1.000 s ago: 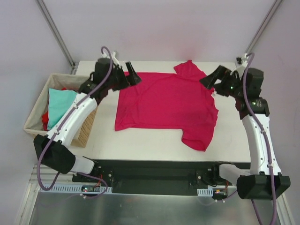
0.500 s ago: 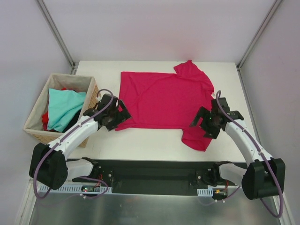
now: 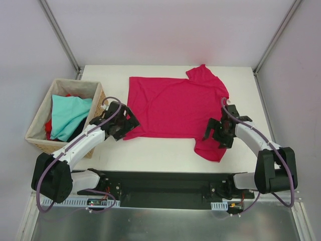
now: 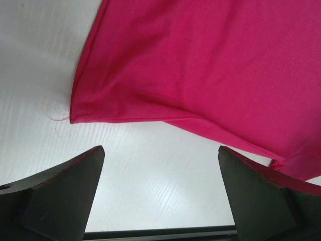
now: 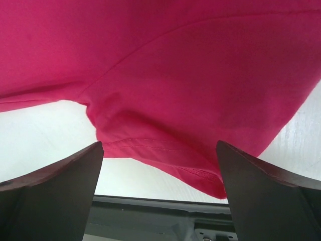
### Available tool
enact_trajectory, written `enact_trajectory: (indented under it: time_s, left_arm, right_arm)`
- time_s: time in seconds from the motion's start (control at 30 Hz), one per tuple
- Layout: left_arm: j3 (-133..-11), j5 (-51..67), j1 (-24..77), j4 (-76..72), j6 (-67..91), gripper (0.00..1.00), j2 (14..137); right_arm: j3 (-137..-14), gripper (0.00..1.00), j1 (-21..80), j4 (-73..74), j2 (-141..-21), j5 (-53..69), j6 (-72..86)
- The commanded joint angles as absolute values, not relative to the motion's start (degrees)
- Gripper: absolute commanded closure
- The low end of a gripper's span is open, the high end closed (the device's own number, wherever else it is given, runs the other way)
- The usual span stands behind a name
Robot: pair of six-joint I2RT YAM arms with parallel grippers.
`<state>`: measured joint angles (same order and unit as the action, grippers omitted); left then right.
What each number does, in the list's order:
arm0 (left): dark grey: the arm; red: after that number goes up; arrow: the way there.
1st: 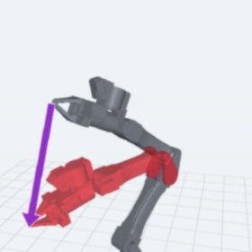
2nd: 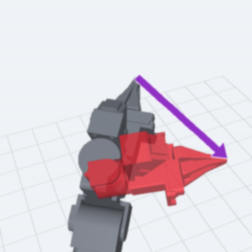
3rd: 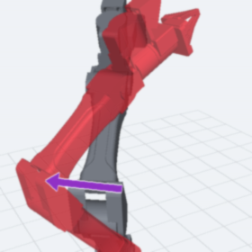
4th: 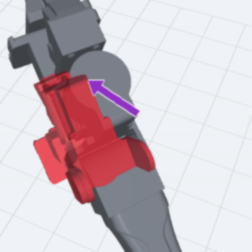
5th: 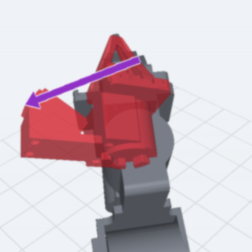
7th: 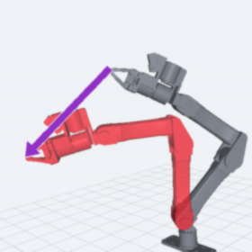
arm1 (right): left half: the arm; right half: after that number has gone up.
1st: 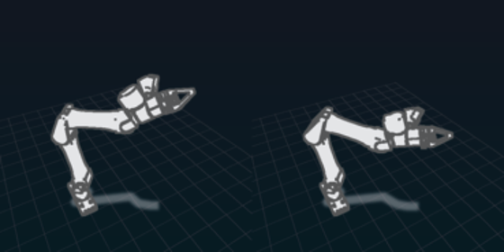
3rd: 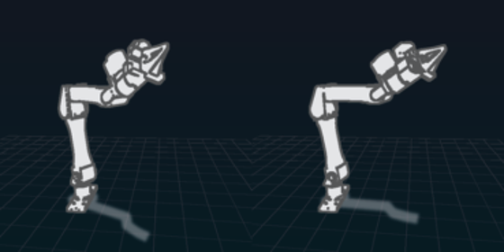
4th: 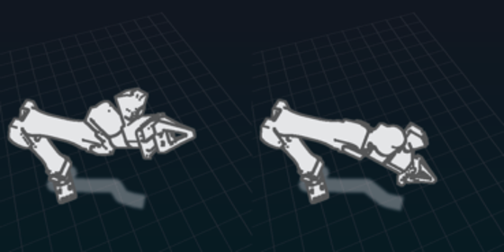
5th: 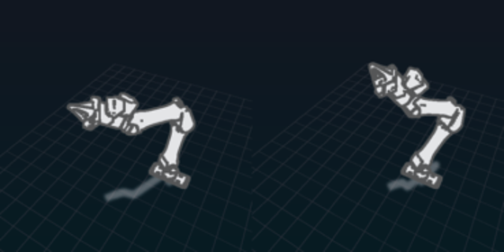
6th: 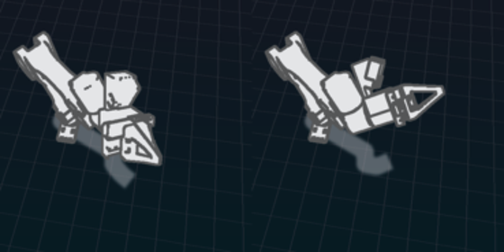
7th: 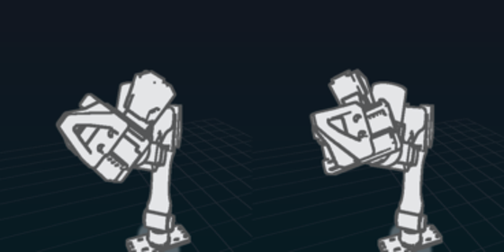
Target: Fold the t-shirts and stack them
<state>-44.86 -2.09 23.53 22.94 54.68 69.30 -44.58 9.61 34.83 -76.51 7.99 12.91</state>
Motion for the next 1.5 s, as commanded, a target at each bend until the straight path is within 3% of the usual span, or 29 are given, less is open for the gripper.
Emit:
enact_trajectory:
  time_s: [0.0, 0.23, 0.43, 0.97, 1.1, 1.23, 1.33, 1.47]
  left_arm:
    - [-43.8, -4.2, 23.3, 23.3, 57.9, 0.02, 66.5]
    - [-44.8, -3.8, 23.3, 23.3, 57.4, 0.02, 68.1]
    - [-45.7, -3.3, 23.3, 23.4, 57.1, 0.02, 68.7]
    - [-45.1, -5.6, 23.2, 23.4, 56.8, 0.02, 70.5]
    - [-43.5, -5.0, 23.2, 23.5, 58.4, 0.03, 70.0]
    - [-44.6, -5.9, 23.2, 23.3, 57.4, 0.04, 71.7]
    - [-49.2, -5.3, 23.3, 22.8, 54.3, 0.05, 74.8]
    - [-66.5, -3.9, 23.3, 19.9, 39.9, 0.05, 84.4]
  right_arm:
    - [-41.8, 0.00, 9.5, 32.4, -75.4, 11.7, 12.5]
    - [-39.6, 0.00, 14.8, 31.0, -76.0, 16.0, 14.8]
    - [-36.6, 0.00, 20.4, 31.9, -68.7, 14.0, 19.3]
    - [-37.4, 0.00, 21.3, 43.3, -60.8, 17.0, 20.0]
    - [-49.0, 0.00, 21.3, 49.1, -56.9, 11.7, 19.2]
    - [-61.9, 0.00, 20.8, 49.3, -64.2, 4.4, 14.4]
    - [-69.8, 0.00, 18.5, 47.0, -72.9, 1.2, 11.3]
    - [-75.1, 0.00, 9.8, 33.7, -83.6, 8.3, 13.9]
